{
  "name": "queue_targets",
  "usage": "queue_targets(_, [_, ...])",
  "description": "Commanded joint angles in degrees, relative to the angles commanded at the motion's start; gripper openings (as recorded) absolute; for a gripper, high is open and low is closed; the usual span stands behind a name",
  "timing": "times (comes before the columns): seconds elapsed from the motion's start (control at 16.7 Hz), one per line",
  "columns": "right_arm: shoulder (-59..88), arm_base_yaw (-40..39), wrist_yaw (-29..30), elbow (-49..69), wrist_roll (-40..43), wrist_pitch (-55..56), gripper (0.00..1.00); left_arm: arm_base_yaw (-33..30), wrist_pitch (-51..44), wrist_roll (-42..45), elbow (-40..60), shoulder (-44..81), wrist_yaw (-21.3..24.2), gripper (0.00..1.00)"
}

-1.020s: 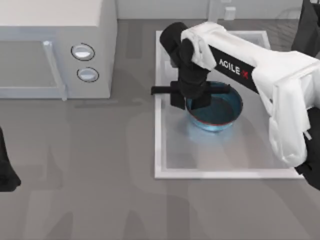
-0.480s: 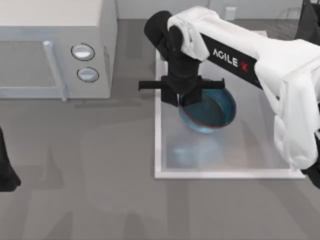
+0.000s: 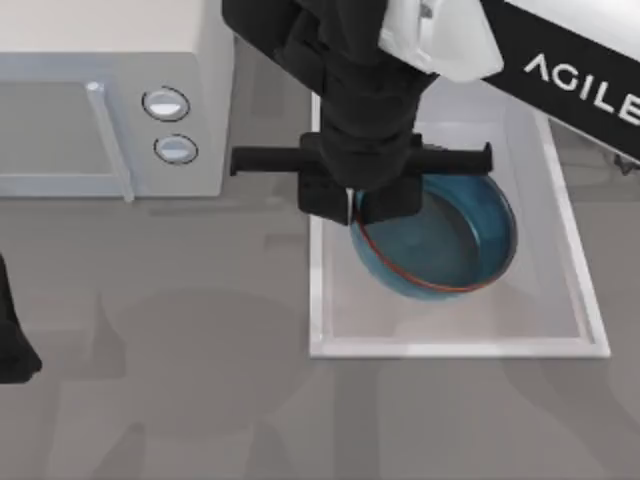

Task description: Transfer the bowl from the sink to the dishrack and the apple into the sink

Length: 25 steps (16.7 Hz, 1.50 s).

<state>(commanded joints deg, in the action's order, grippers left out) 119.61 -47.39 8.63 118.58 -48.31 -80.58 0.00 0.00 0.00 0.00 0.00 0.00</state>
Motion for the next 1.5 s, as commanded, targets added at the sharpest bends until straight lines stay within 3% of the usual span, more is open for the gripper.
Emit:
queue_targets(0.42, [-18.58, -9.01, 1.17, -11.04, -8.60, -9.47, 0.00, 0.00, 0.00, 0.00, 0.00, 0.00, 0.00, 1.00])
queue_targets(0.9, [-20.03, -7.44, -0.04, -12.03, -7.18, -7.59, 0.00, 0.00, 0.00, 0.00, 0.00, 0.00, 0.00, 1.00])
queue_targets(1.14, [-25.61, 1.95, -5.84, -16.78, 0.26, 3.34, 0.00, 0.00, 0.00, 0.00, 0.00, 0.00, 0.00, 1.00])
queue_targets(1.5, [-35.33, 28.04, -17.86, -27.81, 17.95, 33.33, 0.00, 0.00, 0.00, 0.00, 0.00, 0.00, 0.00, 1.00])
